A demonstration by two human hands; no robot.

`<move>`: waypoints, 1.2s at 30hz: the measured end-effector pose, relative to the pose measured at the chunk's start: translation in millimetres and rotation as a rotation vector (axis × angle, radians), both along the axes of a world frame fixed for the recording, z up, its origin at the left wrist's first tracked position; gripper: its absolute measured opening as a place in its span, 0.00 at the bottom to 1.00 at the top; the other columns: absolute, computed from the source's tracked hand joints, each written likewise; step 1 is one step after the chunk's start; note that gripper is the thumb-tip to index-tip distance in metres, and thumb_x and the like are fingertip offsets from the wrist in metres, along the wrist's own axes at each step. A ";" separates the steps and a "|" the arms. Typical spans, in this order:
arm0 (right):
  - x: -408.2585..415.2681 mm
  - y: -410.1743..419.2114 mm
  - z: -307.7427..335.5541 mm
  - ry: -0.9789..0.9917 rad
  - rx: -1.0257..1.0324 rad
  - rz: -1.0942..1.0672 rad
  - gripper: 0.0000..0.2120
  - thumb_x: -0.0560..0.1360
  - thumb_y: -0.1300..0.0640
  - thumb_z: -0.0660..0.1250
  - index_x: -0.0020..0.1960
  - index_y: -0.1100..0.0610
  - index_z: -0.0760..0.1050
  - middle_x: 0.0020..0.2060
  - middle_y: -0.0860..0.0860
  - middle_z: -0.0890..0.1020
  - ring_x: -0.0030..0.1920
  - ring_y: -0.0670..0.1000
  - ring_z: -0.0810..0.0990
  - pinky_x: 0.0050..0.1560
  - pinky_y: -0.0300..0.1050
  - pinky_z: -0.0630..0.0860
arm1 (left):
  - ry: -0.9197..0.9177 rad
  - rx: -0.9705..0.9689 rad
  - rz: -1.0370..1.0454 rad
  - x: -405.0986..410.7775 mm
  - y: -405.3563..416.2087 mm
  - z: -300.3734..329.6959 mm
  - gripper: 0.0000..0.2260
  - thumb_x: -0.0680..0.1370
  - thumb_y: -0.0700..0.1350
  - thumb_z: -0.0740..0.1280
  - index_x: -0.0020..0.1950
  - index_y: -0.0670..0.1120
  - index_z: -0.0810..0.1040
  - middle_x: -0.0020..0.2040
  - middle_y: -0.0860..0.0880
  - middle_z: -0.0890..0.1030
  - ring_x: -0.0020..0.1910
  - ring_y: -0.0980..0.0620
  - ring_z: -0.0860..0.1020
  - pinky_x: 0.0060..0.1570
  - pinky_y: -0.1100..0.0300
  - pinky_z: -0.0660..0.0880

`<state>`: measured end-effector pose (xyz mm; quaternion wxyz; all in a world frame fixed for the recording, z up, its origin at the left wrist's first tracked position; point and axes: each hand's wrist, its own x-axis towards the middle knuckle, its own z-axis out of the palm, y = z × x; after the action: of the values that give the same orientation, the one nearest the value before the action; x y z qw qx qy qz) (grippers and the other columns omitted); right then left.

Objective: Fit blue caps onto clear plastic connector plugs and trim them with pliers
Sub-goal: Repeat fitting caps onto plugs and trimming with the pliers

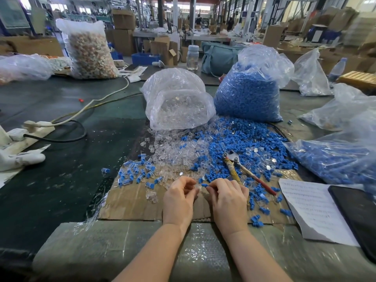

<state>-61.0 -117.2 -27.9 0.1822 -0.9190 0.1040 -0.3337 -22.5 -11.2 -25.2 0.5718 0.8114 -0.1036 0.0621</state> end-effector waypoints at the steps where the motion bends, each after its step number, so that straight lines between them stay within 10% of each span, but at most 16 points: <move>1: -0.2 0.1 -0.1 -0.001 -0.005 0.000 0.08 0.70 0.59 0.74 0.37 0.55 0.75 0.31 0.47 0.78 0.33 0.52 0.74 0.42 0.51 0.69 | -0.010 0.009 -0.001 -0.1 0.3 -0.1 0.12 0.73 0.38 0.70 0.42 0.56 0.74 0.40 0.56 0.78 0.40 0.62 0.76 0.41 0.75 0.72; 36: -0.4 1.1 1.1 0.035 0.017 0.097 0.08 0.72 0.58 0.71 0.37 0.55 0.74 0.32 0.48 0.78 0.34 0.51 0.73 0.43 0.46 0.63 | 0.023 -0.038 -0.063 0.1 3.6 0.0 0.12 0.75 0.38 0.67 0.42 0.55 0.72 0.40 0.55 0.78 0.40 0.61 0.76 0.40 0.76 0.71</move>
<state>-61.4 -116.1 -26.8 0.2039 -0.9272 0.0654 -0.3074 -22.4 -7.6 -25.2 0.5901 0.7973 -0.1213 0.0368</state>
